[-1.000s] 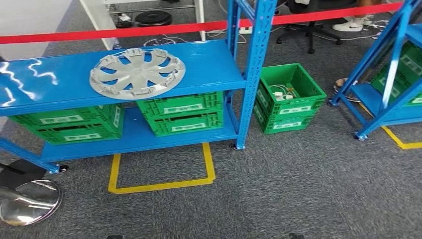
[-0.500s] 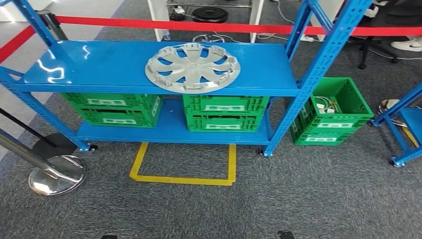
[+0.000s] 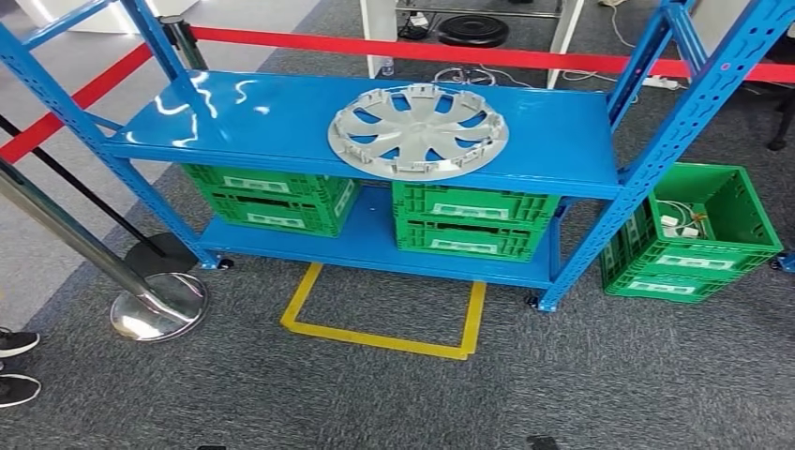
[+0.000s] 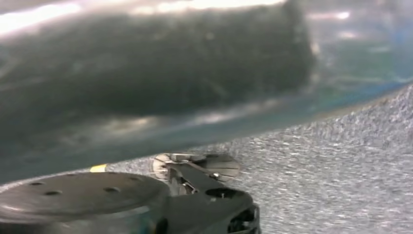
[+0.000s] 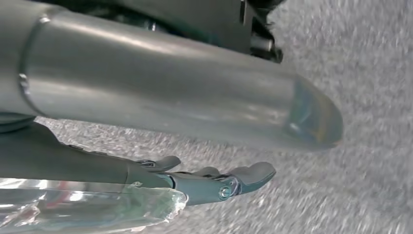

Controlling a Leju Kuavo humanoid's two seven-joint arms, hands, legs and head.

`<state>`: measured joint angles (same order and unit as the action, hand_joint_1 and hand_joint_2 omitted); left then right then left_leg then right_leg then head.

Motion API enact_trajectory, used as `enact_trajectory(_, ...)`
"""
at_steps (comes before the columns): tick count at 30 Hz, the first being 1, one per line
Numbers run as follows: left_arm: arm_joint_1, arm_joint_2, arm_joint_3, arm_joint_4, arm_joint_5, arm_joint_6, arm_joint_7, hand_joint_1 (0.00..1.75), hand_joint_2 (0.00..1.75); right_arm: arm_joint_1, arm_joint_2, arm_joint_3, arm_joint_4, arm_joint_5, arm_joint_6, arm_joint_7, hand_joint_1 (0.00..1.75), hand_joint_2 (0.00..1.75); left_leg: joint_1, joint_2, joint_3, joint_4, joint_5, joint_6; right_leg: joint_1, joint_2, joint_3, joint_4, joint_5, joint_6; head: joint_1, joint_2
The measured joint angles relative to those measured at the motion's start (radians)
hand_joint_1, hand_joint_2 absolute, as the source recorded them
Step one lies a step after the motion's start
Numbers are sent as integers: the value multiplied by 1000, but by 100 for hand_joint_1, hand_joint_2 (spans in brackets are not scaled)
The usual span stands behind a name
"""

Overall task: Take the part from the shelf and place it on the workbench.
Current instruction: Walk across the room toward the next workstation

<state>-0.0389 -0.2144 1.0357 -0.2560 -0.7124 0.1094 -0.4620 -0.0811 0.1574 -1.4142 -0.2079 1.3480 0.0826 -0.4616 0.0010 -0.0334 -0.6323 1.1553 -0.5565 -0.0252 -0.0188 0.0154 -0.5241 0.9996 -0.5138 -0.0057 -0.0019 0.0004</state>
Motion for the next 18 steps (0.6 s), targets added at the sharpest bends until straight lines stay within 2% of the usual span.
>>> enact_trajectory(1,-2,0,0,0,-1,-1,-3,0,0,1,0,0,0,-1,2,-1,0,0,2,13,-32,64,-28,-4,1,-10,1,0,-2,-3,-2,0)
enact_trajectory(2,-2,0,0,0,-3,-1,-7,0,0,2,0,0,0,-1,3,-2,0,0,4,20,-55,109,-40,-6,2,-17,2,0,-6,-4,-2,0)
enact_trajectory(3,-1,1,0,0,-6,-2,-11,0,0,2,0,0,0,-2,3,-3,0,0,5,23,-64,124,-34,-6,3,-23,4,0,-9,-5,-2,0)
enact_trajectory(4,1,2,0,0,-8,-3,-15,0,0,2,1,0,0,-2,3,-3,0,0,5,24,-54,102,-8,-4,3,-26,7,0,-14,-5,-2,0)
enact_trajectory(6,3,5,2,0,-11,-3,-21,0,0,1,2,2,0,-2,3,-4,0,0,3,29,9,-20,61,8,4,-33,17,-1,-23,-1,-2,0)
enact_trajectory(7,2,7,3,0,-13,-3,-24,0,0,0,4,2,0,-2,4,-5,0,0,-1,35,43,-85,78,17,5,-36,20,-1,-30,3,-2,0)
enact_trajectory(9,0,9,4,0,-16,-3,-26,0,0,-1,7,4,0,-2,5,-8,0,0,-7,46,78,-155,72,31,7,-41,29,-4,-35,15,-2,0)
enact_trajectory(12,4,9,8,0,-21,-2,-28,0,0,-3,9,5,0,-2,7,-13,0,0,-4,39,101,-177,61,46,7,-43,44,7,-33,37,-2,0)
enact_trajectory(14,6,9,12,0,-22,-1,-28,0,0,-5,10,5,0,-2,8,-15,0,0,0,34,124,-183,57,54,6,-33,5,76,-62,45,3,0)
enact_trajectory(17,6,7,18,0,-22,-1,-28,0,0,-2,10,6,0,-2,8,-16,0,0,-1,29,150,-184,33,60,7,-20,-124,252,-124,48,9,0)
enact_trajectory(18,8,7,19,0,-22,-1,-28,0,0,1,10,6,0,-2,8,-16,0,0,-1,26,162,-184,22,60,7,-18,-158,276,-132,49,9,0)
